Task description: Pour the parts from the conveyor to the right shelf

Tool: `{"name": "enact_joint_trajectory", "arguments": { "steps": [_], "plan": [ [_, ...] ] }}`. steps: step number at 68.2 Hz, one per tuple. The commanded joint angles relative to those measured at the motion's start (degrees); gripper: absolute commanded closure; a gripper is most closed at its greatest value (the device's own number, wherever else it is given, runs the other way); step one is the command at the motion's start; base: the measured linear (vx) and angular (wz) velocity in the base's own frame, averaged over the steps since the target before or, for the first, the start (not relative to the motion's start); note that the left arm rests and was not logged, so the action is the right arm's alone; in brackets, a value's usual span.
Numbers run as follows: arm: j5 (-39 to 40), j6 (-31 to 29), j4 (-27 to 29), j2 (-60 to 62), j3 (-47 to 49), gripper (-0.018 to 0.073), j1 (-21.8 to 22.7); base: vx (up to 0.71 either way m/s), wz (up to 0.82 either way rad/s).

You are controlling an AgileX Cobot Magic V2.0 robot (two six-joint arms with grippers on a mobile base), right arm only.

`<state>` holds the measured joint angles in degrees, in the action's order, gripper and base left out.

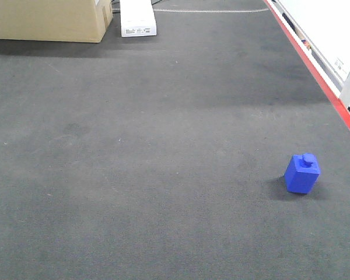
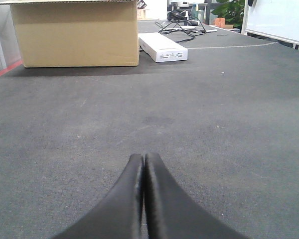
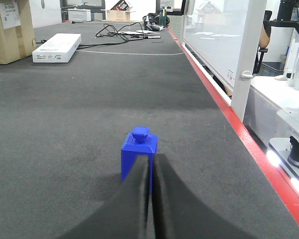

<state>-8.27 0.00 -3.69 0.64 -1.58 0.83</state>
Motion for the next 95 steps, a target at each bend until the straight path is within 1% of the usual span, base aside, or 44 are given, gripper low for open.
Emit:
{"name": "enact_joint_trajectory", "arguments": {
  "steps": [1, 68, 74, 79, 91, 95],
  "plan": [
    [4.27, 0.0, -0.37, 1.0, -0.02, 0.0569, 0.26, 0.0, 0.0],
    [4.94, 0.0, -0.37, 1.0, -0.02, 0.0569, 0.26, 0.0, 0.0],
    [7.74, 0.0, -0.31, 1.0, -0.02, 0.0569, 0.26, 0.0, 0.0],
    [12.6, 0.0, -0.5, 1.0, -0.02, 0.0569, 0.26, 0.0, 0.0],
    [33.31, 0.0, -0.45, 1.0, 0.24, 0.0568, 0.43, 0.0, 0.0],
    [35.85, 0.0, -0.36, 1.0, 1.63, 0.0568, 0.43, 0.0, 0.0]
  ]
}}
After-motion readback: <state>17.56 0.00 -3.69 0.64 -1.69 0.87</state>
